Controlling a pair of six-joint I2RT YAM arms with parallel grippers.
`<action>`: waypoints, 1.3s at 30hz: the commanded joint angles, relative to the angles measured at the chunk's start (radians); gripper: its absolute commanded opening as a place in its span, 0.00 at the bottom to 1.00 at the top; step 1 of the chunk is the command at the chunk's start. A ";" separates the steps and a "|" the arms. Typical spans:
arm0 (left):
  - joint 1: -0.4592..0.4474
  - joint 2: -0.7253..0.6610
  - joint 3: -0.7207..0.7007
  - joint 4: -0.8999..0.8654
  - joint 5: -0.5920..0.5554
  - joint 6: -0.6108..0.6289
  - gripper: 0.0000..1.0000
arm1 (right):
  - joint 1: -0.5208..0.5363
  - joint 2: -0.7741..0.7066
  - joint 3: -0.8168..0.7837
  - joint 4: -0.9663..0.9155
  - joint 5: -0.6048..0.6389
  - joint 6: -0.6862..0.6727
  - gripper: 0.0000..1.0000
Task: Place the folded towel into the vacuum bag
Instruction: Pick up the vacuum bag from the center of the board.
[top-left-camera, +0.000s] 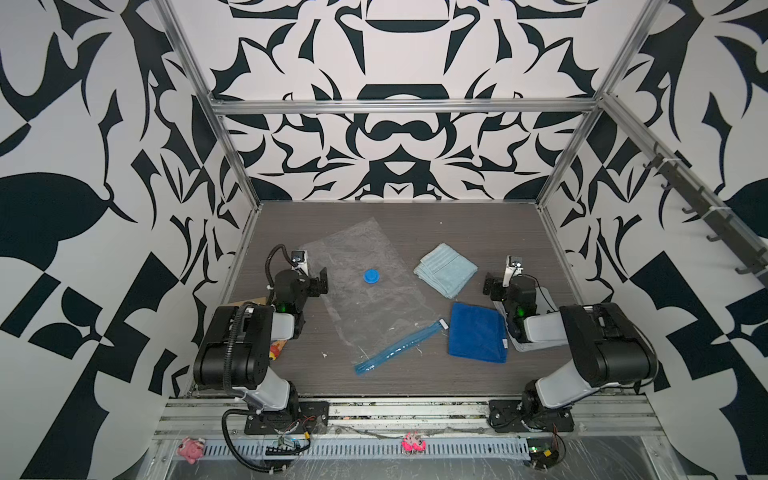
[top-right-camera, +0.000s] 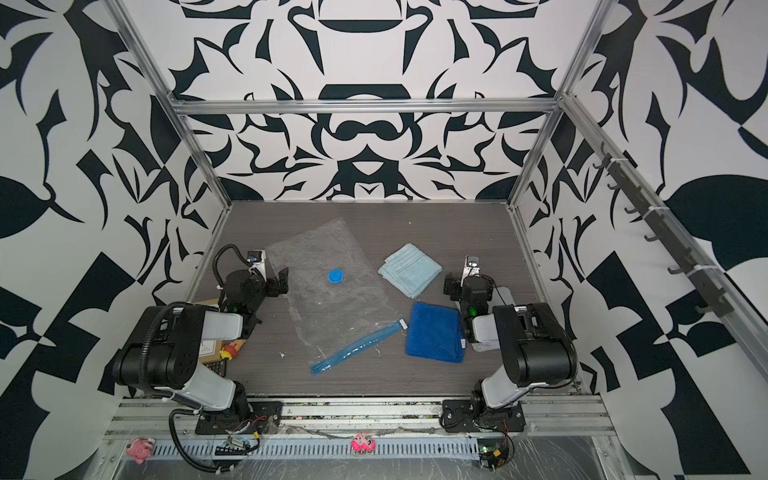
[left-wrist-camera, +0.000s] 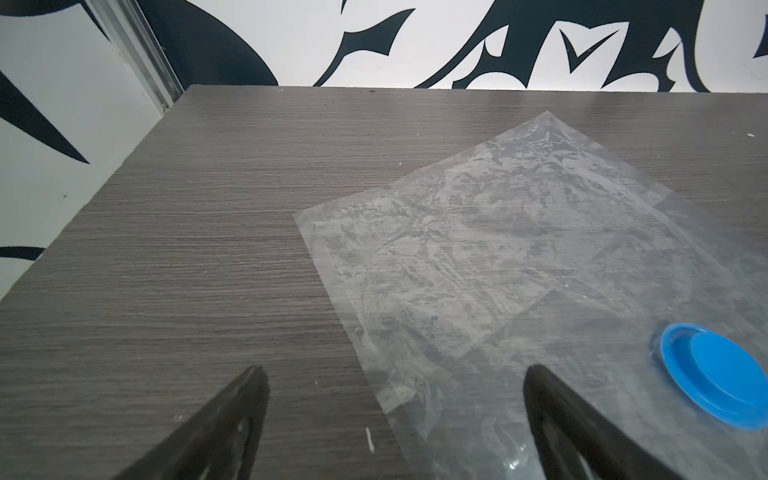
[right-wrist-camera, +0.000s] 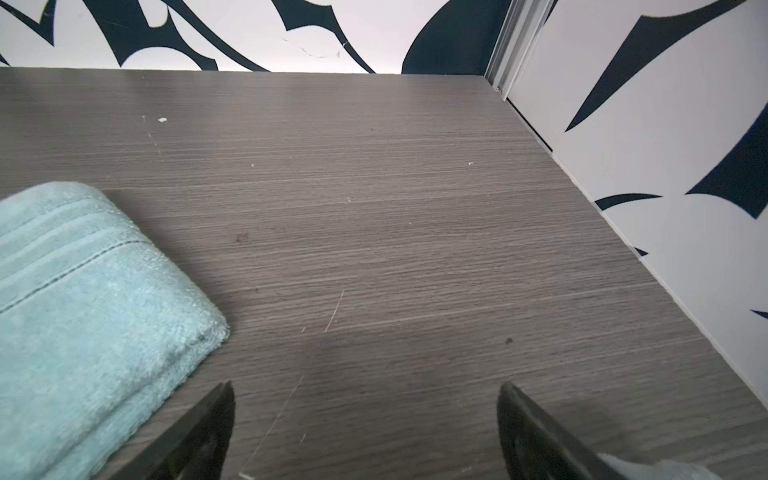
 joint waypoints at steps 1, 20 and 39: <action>0.005 -0.003 -0.009 0.019 0.013 0.003 0.99 | 0.005 -0.013 0.005 0.035 -0.001 -0.005 0.99; 0.005 0.000 -0.005 0.015 0.018 0.010 0.99 | 0.005 -0.015 0.006 0.032 -0.006 -0.008 0.99; 0.017 -0.811 0.509 -1.167 -0.028 -0.510 0.99 | -0.046 -0.805 0.358 -0.907 -0.377 0.615 0.99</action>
